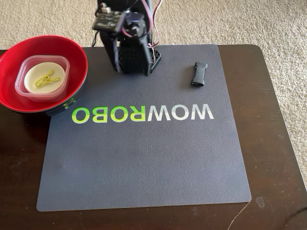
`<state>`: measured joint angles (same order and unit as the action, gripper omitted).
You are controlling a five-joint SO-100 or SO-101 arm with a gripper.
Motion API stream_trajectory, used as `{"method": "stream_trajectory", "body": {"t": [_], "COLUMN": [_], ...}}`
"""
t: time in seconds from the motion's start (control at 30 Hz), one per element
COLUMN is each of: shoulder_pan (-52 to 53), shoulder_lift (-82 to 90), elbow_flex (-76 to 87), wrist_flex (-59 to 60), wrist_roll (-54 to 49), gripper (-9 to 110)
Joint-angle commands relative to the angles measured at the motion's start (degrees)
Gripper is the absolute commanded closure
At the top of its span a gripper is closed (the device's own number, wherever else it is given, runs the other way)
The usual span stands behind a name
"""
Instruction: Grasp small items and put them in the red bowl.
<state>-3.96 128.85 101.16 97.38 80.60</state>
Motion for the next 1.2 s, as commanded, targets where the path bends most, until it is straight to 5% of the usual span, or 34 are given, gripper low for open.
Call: {"method": "stream_trajectory", "body": {"t": [0.0,0.2,0.47,0.63,0.97,1.17], "shoulder_pan": [-9.93,-21.01,-26.89,-30.76,-61.61,-68.99], "shoulder_lift": [-13.36,-26.72,-9.76,-9.58,-8.88,-12.92], "elbow_flex": [-8.44,-8.00,12.74,18.11,24.79,25.14], "wrist_flex": [0.26,0.18,-0.09,-2.72,-20.30,-23.99], "wrist_roll": [-1.32,-6.15,6.94,6.68,-37.88,-52.82], "gripper": [71,71,72,72,73,73]}}
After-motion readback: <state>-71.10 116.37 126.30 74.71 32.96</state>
